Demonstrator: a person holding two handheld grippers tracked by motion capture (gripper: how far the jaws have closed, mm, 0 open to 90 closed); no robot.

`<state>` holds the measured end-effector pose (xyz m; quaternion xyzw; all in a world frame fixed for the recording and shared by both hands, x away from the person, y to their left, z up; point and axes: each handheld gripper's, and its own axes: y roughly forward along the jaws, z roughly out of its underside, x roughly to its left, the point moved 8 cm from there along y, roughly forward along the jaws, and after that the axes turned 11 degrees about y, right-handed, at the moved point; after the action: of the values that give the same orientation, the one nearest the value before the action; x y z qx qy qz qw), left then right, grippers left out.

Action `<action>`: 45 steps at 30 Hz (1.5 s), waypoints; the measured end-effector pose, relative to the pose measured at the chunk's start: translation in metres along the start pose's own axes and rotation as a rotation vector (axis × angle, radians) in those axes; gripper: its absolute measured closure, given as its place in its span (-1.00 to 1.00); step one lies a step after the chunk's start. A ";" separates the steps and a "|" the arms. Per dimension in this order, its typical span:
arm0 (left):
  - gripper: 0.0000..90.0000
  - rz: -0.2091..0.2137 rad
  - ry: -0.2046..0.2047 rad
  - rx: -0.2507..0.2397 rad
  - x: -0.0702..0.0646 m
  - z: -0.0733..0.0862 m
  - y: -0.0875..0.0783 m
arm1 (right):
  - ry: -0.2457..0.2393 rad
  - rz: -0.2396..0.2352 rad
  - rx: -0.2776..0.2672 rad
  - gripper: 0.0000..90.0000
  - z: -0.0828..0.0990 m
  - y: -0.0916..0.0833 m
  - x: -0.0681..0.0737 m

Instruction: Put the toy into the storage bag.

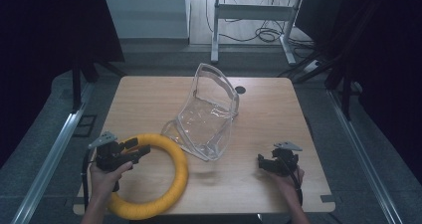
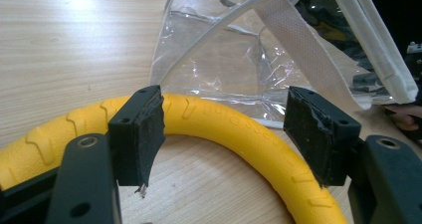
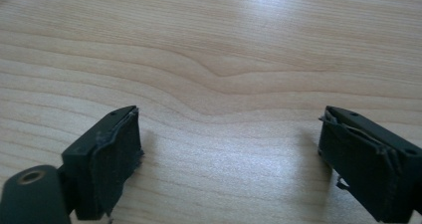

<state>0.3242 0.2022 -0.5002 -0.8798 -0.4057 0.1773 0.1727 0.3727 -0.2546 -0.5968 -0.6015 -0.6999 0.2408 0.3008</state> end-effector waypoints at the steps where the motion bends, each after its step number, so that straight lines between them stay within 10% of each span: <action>1: -0.28 0.001 0.009 0.001 0.000 0.000 0.000 | -0.002 -0.002 0.001 -0.78 0.000 0.000 0.000; 10: -0.28 0.062 0.082 0.047 -0.008 -0.005 -0.002 | -0.025 -0.022 -0.002 -0.70 -0.001 0.001 0.000; 18: -0.30 0.193 0.224 0.226 -0.037 0.007 -0.012 | -0.034 -0.039 -0.002 -0.69 -0.001 0.000 -0.001; 27: -0.30 0.245 0.364 0.364 -0.061 0.032 -0.021 | -0.033 -0.036 -0.002 -0.67 -0.001 0.000 -0.001; 45: -0.29 0.314 0.448 0.547 -0.096 0.073 -0.020 | -0.026 -0.030 -0.007 -0.63 0.000 -0.002 -0.002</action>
<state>0.2197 0.1521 -0.5390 -0.8696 -0.1557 0.1067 0.4563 0.3717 -0.2573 -0.5957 -0.5890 -0.7133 0.2415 0.2932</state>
